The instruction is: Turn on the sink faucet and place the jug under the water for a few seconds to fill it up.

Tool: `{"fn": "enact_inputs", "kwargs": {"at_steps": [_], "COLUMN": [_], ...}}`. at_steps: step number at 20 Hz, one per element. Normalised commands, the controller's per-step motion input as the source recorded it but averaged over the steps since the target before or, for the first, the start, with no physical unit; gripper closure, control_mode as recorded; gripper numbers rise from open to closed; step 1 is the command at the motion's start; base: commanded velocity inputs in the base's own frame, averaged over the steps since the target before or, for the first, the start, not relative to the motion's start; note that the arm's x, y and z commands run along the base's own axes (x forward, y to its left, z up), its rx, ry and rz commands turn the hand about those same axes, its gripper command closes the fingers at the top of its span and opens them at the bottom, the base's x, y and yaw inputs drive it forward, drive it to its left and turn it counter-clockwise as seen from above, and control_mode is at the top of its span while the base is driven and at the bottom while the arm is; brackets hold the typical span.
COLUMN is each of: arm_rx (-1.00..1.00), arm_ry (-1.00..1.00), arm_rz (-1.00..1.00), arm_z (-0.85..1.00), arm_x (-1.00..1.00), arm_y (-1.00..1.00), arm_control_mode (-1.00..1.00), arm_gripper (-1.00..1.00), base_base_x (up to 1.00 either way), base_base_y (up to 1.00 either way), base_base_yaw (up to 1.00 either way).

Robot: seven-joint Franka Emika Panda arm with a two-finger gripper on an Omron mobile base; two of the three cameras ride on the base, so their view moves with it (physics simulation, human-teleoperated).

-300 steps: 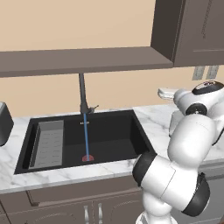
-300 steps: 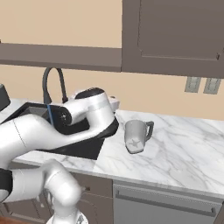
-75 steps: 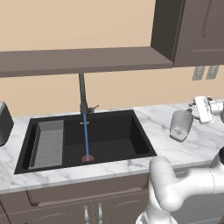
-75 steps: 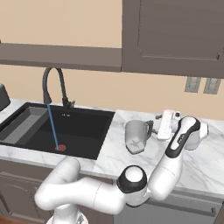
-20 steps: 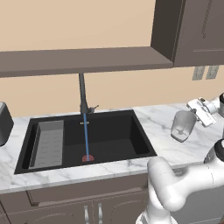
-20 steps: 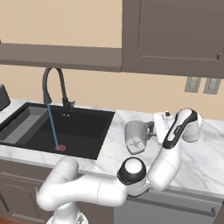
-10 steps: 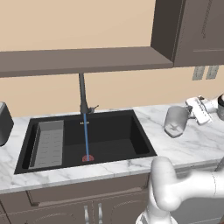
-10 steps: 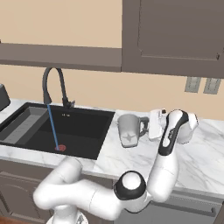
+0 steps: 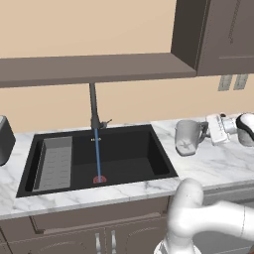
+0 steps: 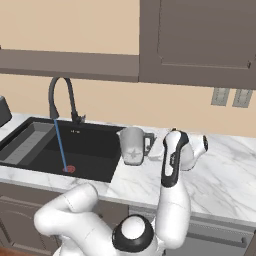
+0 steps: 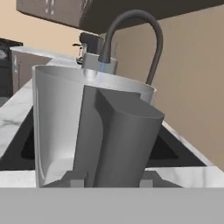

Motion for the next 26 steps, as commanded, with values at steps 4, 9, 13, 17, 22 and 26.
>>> {"fn": "enact_inputs", "kwargs": {"at_steps": [4, 9, 13, 17, 22, 26], "arm_rx": [0.0, 0.0, -0.02, -0.04, -0.06, -0.05], "arm_ry": [0.14, 0.11, 0.06, 0.03, 0.0, 0.05], "arm_rz": [-0.2, -0.2, -0.18, -0.16, -0.14, -0.06], "arm_z": [0.22, 0.07, 0.03, 0.09, 0.24, 0.15], "arm_x": [-0.19, -0.08, 0.0, 0.0, -0.09, -0.1], "arm_y": [0.61, 0.75, 0.9, 0.93, 0.85, 0.73], "arm_control_mode": [-1.0, -1.0, -1.0, -1.0, -1.0, -1.0], "arm_gripper": [1.0, 1.0, 1.0, 1.0, 1.0, 1.0], "base_base_x": [0.0, 0.0, 0.0, 0.0, 0.0, 0.0], "base_base_y": [0.0, 0.0, 0.0, 0.0, 0.0, 0.0], "base_base_yaw": [0.0, 0.0, 0.0, 0.0, 0.0, 0.0]}}
